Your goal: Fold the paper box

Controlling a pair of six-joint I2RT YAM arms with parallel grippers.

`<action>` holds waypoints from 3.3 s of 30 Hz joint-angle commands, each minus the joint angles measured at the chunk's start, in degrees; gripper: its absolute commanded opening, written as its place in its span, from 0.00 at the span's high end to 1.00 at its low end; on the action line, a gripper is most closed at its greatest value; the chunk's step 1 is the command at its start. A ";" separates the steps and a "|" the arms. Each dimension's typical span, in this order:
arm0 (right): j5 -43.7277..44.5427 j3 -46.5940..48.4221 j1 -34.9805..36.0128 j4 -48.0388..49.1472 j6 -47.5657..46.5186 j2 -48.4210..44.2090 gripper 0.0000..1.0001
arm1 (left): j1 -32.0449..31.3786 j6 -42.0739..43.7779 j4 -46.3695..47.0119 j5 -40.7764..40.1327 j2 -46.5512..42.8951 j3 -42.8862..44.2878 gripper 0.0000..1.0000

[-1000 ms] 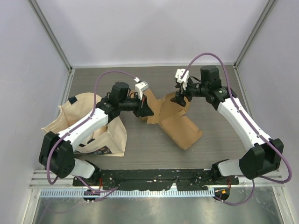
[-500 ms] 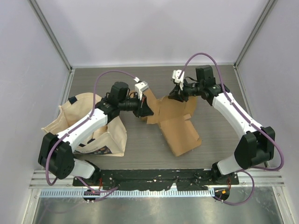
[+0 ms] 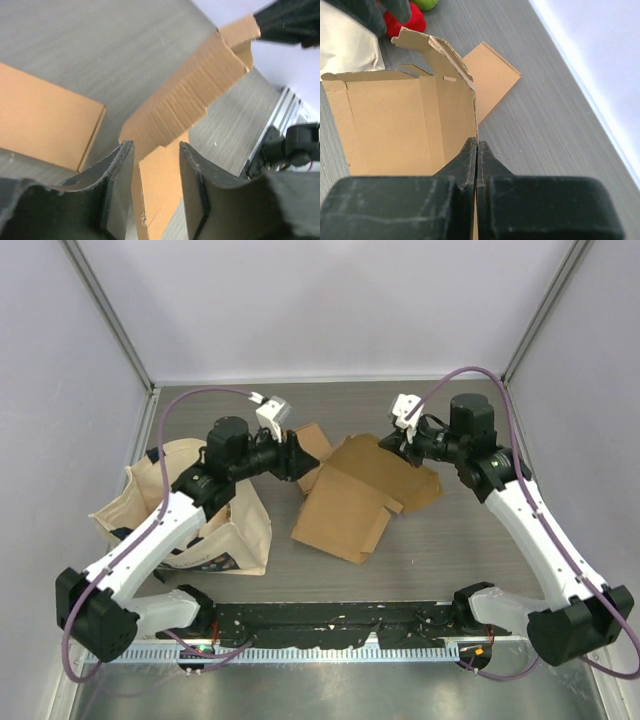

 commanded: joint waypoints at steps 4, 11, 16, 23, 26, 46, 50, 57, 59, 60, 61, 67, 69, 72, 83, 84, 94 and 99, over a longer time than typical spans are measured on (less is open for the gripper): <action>2.87 0.09 0.11 2.04 4.13 -1.42 0.99 | -2.40 -14.86 8.54 -1.77 0.12 11.80 0.58; 3.92 2.13 1.16 0.62 6.51 0.61 0.99 | -8.22 -9.06 -4.21 -8.96 10.23 25.45 0.64; 5.41 1.07 1.69 1.33 6.68 -0.18 0.99 | -8.66 -9.24 -7.73 -11.26 15.69 28.45 0.81; 6.03 1.42 2.13 1.50 7.73 -0.18 0.99 | -10.15 -8.89 -7.90 -14.69 19.29 29.50 0.94; 6.47 2.21 2.22 1.50 8.61 0.43 0.99 | -11.73 -8.71 -8.08 -14.86 19.73 28.72 0.96; 14.64 6.26 4.06 -9.83 5.11 -0.36 0.99 | -13.23 -4.32 -7.73 -26.64 3.49 14.92 0.43; 16.05 6.08 5.03 -10.63 3.35 -0.36 0.99 | -13.05 -2.92 -5.89 -23.23 4.35 10.61 0.35; 17.89 7.05 5.38 -11.15 4.83 1.40 0.99 | -13.05 -9.39 -5.61 -30.22 3.04 6.22 0.80; 17.81 7.23 5.30 -10.89 5.62 1.58 0.99 | -13.14 -13.09 -6.49 -39.08 1.29 2.37 0.76; 17.72 7.23 5.38 -10.63 5.98 1.58 0.99 | -13.05 -15.11 -7.02 -42.17 0.76 0.78 0.66; 17.81 7.05 5.38 -10.45 6.68 1.58 0.99 | -13.05 -18.69 -7.20 -44.37 0.40 -0.54 0.61; 16.85 6.70 5.29 -10.10 8.09 1.58 0.99 | -9.11 -23.73 -4.57 -35.36 4.26 -1.26 0.70; 16.23 6.26 5.29 -9.31 8.88 1.32 0.99 | -6.64 -25.93 -1.50 -28.71 5.84 -0.91 0.79; 15.26 5.73 5.29 -8.43 9.58 0.88 0.99 | -5.50 -26.90 -0.61 -25.42 9.53 1.28 0.84; 14.20 6.61 5.29 -7.29 11.25 1.49 0.99 | -5.41 -31.21 4.83 -11.80 16.39 2.79 0.96; 14.12 6.61 5.29 -7.11 11.25 1.40 0.99 | -5.41 -31.65 5.36 -11.27 16.22 2.43 0.98; 12.36 4.24 5.38 -4.83 13.54 0.96 0.99 | -5.50 -35.51 9.06 -8.19 19.28 -0.29 0.98; 11.74 3.54 6.17 -4.21 14.94 0.79 0.99 | -5.50 -36.13 13.01 -8.01 24.56 0.14 0.98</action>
